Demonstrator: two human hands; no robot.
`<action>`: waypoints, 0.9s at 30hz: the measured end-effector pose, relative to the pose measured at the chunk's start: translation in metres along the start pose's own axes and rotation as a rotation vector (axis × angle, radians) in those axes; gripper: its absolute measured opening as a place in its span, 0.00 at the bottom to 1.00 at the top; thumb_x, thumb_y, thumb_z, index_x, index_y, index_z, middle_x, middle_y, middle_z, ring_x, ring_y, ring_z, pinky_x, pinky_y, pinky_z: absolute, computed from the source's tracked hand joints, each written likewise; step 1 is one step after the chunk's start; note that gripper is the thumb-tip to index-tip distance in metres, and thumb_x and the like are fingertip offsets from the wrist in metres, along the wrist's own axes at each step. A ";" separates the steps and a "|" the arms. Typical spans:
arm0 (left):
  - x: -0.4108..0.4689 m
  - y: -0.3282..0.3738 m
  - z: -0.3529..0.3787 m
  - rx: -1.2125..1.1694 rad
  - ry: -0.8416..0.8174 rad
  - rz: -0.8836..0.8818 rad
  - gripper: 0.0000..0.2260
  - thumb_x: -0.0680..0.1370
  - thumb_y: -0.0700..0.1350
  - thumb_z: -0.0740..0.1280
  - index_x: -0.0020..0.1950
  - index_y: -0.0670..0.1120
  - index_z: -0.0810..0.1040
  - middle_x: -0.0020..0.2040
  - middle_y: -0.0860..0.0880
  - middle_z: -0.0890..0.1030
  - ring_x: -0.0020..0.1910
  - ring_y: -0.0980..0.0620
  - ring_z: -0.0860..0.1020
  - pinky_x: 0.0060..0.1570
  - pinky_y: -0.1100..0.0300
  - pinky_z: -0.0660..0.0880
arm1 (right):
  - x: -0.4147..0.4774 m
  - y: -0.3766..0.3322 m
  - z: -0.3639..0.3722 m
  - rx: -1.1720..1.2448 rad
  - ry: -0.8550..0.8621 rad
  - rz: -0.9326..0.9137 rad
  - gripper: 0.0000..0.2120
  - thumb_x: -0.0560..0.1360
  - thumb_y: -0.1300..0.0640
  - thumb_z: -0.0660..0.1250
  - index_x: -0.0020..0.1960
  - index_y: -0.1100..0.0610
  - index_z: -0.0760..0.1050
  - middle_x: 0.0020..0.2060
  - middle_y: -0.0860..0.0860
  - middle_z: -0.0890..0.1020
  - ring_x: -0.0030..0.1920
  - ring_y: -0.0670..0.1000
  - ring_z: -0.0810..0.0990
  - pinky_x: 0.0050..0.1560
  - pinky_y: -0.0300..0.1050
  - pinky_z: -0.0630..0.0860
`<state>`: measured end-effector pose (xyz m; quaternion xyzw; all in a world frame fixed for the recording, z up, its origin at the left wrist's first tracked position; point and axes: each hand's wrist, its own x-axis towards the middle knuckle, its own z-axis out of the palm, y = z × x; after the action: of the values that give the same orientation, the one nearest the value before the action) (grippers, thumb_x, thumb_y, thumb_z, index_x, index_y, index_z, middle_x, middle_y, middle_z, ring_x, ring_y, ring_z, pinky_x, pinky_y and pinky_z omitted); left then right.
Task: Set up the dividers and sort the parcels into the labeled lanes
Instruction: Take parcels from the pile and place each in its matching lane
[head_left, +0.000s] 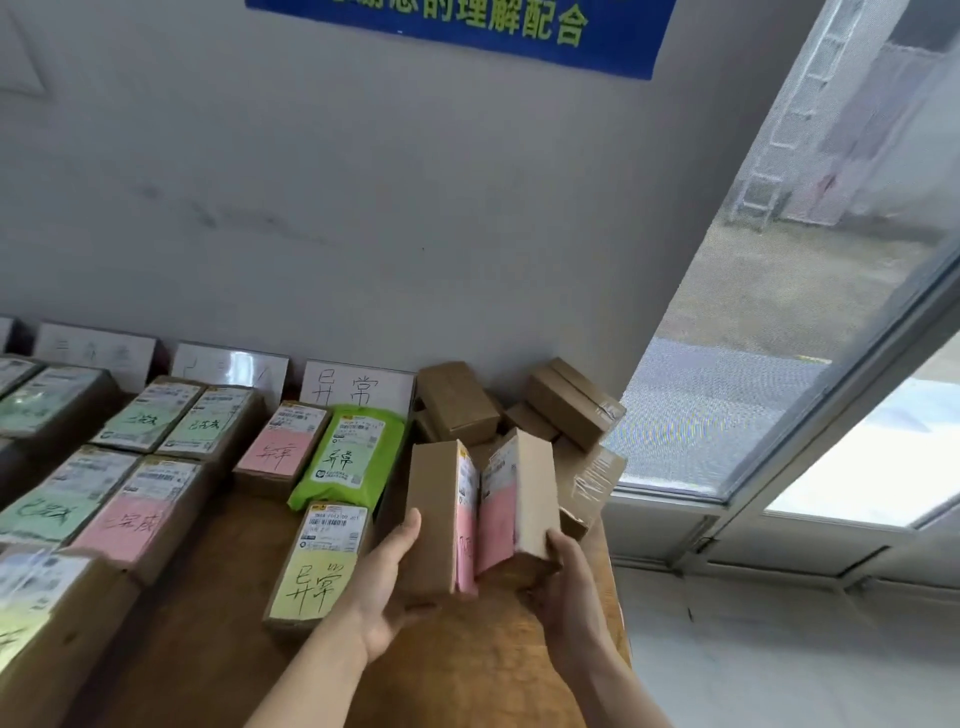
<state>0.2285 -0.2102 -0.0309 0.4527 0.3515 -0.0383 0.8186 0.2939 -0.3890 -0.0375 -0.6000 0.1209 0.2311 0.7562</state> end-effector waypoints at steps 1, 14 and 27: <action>0.000 -0.005 -0.003 0.004 0.014 0.002 0.25 0.69 0.61 0.71 0.61 0.48 0.79 0.51 0.44 0.85 0.51 0.43 0.81 0.52 0.45 0.77 | -0.004 0.004 0.001 -0.009 -0.024 -0.002 0.17 0.70 0.48 0.66 0.54 0.56 0.80 0.42 0.55 0.84 0.43 0.53 0.78 0.43 0.47 0.71; -0.044 -0.021 0.002 0.360 -0.060 0.302 0.44 0.57 0.46 0.84 0.67 0.56 0.64 0.51 0.52 0.82 0.49 0.57 0.81 0.40 0.68 0.77 | -0.047 0.016 0.017 -0.300 0.005 -0.203 0.37 0.55 0.49 0.81 0.60 0.53 0.70 0.49 0.53 0.84 0.48 0.49 0.85 0.40 0.37 0.79; -0.064 -0.005 -0.033 0.028 -0.128 0.212 0.38 0.50 0.46 0.79 0.60 0.43 0.77 0.46 0.39 0.85 0.41 0.43 0.83 0.35 0.53 0.80 | -0.075 0.019 0.019 -0.067 0.069 -0.217 0.35 0.56 0.45 0.75 0.62 0.49 0.73 0.52 0.55 0.84 0.53 0.57 0.84 0.56 0.63 0.80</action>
<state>0.1608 -0.2038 -0.0067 0.4954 0.2482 0.0145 0.8323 0.2181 -0.3823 -0.0148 -0.6420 0.0738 0.1310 0.7518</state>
